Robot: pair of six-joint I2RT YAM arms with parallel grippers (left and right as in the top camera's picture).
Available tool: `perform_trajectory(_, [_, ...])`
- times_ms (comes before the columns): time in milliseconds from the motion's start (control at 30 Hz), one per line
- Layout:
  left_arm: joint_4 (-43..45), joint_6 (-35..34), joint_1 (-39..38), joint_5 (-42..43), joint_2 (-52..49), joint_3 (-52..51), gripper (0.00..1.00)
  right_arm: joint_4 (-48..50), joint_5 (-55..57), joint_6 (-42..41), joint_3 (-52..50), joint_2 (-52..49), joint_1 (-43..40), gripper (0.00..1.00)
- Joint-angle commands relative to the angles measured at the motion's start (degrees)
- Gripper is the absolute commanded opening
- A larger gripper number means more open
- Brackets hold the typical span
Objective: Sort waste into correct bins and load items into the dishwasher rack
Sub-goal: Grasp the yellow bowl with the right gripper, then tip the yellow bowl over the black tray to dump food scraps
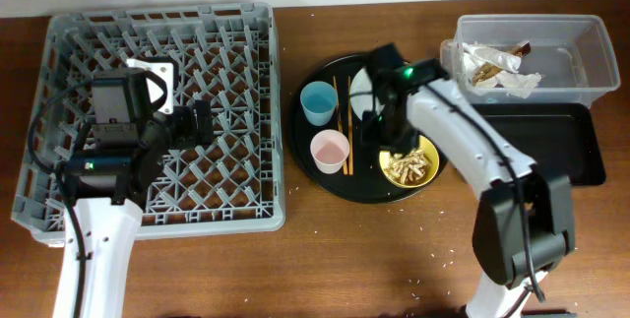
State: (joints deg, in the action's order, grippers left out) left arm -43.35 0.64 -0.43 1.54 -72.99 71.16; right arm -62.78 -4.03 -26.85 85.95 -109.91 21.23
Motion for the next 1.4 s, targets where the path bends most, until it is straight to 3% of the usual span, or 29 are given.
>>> perform_trajectory(0, [0.2, 0.3, -0.3, 0.2, -0.2, 1.0, 0.99, 4.5, 3.0, -0.9, -8.1, 0.5, 1.4, 0.34])
perform_trajectory(200, [0.2, 0.3, -0.3, 0.2, -0.2, 1.0, 0.99, 9.9, 4.8, 1.5, -11.7, 0.5, 1.3, 0.04])
perform_trajectory(333, [0.2, 0.3, -0.3, 0.2, -0.2, 1.0, 0.99, 7.1, 4.7, 1.6, -9.4, 1.9, 1.2, 0.04])
perform_trajectory(500, [0.2, 0.3, -0.3, 0.2, -0.2, 1.0, 0.99, -1.9, 3.6, 4.2, 0.0, 13.1, -1.4, 0.04])
perform_trajectory(600, [0.2, 0.3, -0.3, 0.2, -0.2, 1.0, 0.99, -3.9, -2.0, 9.7, 0.6, 20.4, -9.7, 0.04])
perform_trajectory(767, [0.2, 0.3, -0.3, 0.2, -0.2, 1.0, 0.99, -3.8, -16.4, 26.5, 0.0, 22.4, -26.3, 0.04])
perform_trajectory(833, [0.2, 0.3, -0.3, 0.2, -0.2, 1.0, 0.99, -1.1, -24.4, 30.6, -2.0, 21.8, -33.0, 0.04])
perform_trajectory(1000, [0.2, 0.3, -0.3, 0.2, -0.2, 1.0, 0.99, 11.3, -39.0, 31.1, -11.6, 21.4, -46.2, 0.04])
perform_trajectory(1200, [0.2, 0.3, -0.3, 0.2, -0.2, 1.0, 0.99, 28.5, -51.4, 30.9, -26.1, 19.3, -56.8, 0.04])
perform_trajectory(1367, [0.2, 0.3, -0.3, 0.2, -0.2, 1.0, 0.99, 34.4, -70.1, 30.9, -27.9, 12.0, -63.5, 0.04])
